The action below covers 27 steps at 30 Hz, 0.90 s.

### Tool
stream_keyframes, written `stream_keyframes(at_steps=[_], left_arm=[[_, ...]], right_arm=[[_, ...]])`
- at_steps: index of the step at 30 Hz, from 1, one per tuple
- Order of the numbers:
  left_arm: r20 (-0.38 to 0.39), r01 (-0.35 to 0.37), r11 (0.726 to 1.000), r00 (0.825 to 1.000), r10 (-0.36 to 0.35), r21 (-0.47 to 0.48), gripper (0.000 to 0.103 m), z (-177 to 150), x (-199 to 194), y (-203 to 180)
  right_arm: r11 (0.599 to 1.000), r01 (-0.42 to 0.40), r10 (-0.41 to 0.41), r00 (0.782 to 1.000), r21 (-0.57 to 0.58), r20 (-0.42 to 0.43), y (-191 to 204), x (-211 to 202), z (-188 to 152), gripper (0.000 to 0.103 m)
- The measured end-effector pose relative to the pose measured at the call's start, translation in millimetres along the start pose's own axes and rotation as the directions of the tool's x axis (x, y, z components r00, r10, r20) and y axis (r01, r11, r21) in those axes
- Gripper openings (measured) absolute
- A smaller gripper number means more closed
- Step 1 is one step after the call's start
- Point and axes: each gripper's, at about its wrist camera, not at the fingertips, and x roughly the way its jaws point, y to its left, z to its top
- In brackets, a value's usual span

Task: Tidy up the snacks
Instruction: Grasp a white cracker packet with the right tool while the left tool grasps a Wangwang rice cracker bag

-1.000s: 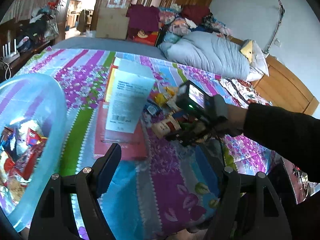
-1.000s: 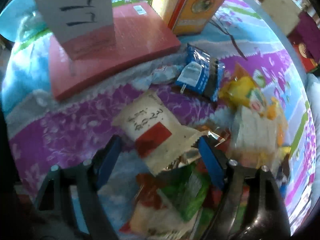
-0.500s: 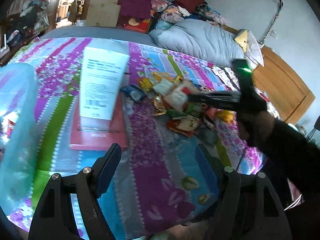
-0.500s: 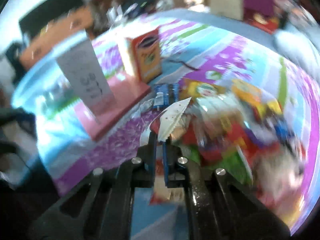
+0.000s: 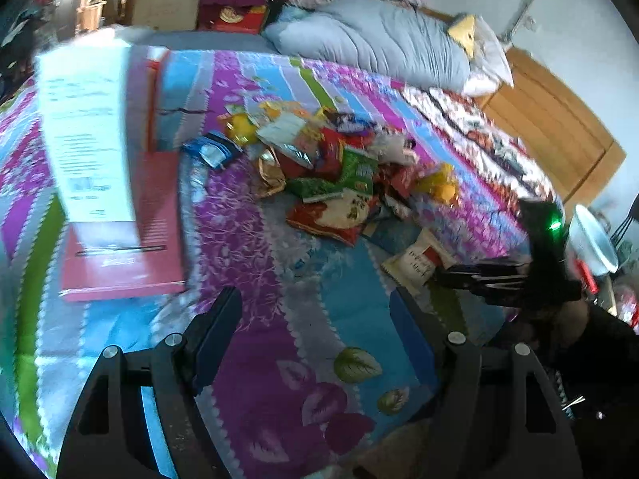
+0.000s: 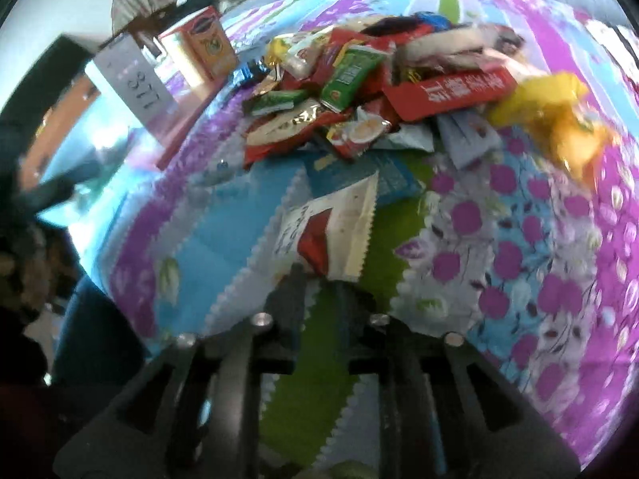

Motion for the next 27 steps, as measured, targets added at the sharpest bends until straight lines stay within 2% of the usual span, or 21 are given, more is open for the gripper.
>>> stream_keyframes(at_steps=[2, 5, 7, 11, 16, 20, 22, 25, 26, 27], left_arm=[[-0.031, -0.008, 1.0, 1.0, 0.008, -0.001, 0.077, 2.9, 17.9, 0.0], [-0.035, 0.008, 1.0, 0.999, -0.008, 0.006, 0.075, 8.8, 34.4, -5.8], [-0.032, 0.019, 0.999, 0.999, -0.018, 0.029, 0.075, 13.3, 43.3, -14.0], [-0.066, 0.051, 0.994, 0.997, -0.045, 0.092, 0.075, 22.6, 80.1, -30.4], [-0.144, 0.042, 0.991, 0.989, -0.024, 0.126, 0.075, 38.4, 130.8, -34.7], [-0.136, 0.014, 0.997, 0.991, -0.004, 0.073, 0.081, 61.4, 156.3, -22.2], [-0.138, 0.01, 0.998, 0.99, -0.002, 0.054, 0.088, 67.7, 165.3, -17.7], [-0.146, -0.001, 0.996, 0.989, 0.014, 0.088, 0.092, 71.8, 173.6, -22.5], [-0.149, -0.011, 0.994, 0.989, 0.027, 0.106, 0.089, 71.2, 174.8, -24.7], [-0.143, -0.026, 0.992, 0.989, 0.044, 0.125, 0.075, 70.1, 174.0, -26.0]], right_arm=[[1.0, 0.01, -0.01, 1.0, 0.003, 0.02, -1.7, -5.0, 0.7, 0.053], [0.999, 0.0, -0.002, 0.999, 0.037, 0.052, -12.7, -14.2, 5.5, 0.054], [0.998, -0.002, -0.003, 0.998, 0.07, 0.069, -21.9, -15.6, 3.8, 0.059], [0.992, -0.002, -0.006, 0.998, 0.129, 0.065, -36.9, -10.1, -6.6, 0.06], [0.985, -0.028, 0.013, 0.996, 0.169, 0.092, -41.6, -6.5, -15.5, 0.06], [0.982, -0.05, 0.032, 0.994, 0.181, 0.104, -44.0, -5.4, -16.4, 0.06], [0.981, -0.058, 0.038, 0.993, 0.184, 0.108, -46.8, -6.0, -18.0, 0.06], [0.98, -0.067, 0.046, 0.992, 0.188, 0.116, -48.0, -4.3, -19.2, 0.06], [0.98, -0.068, 0.046, 0.992, 0.189, 0.118, -48.0, -5.5, -20.3, 0.06], [0.98, -0.067, 0.045, 0.992, 0.187, 0.12, -47.7, -5.7, -20.7, 0.06]])
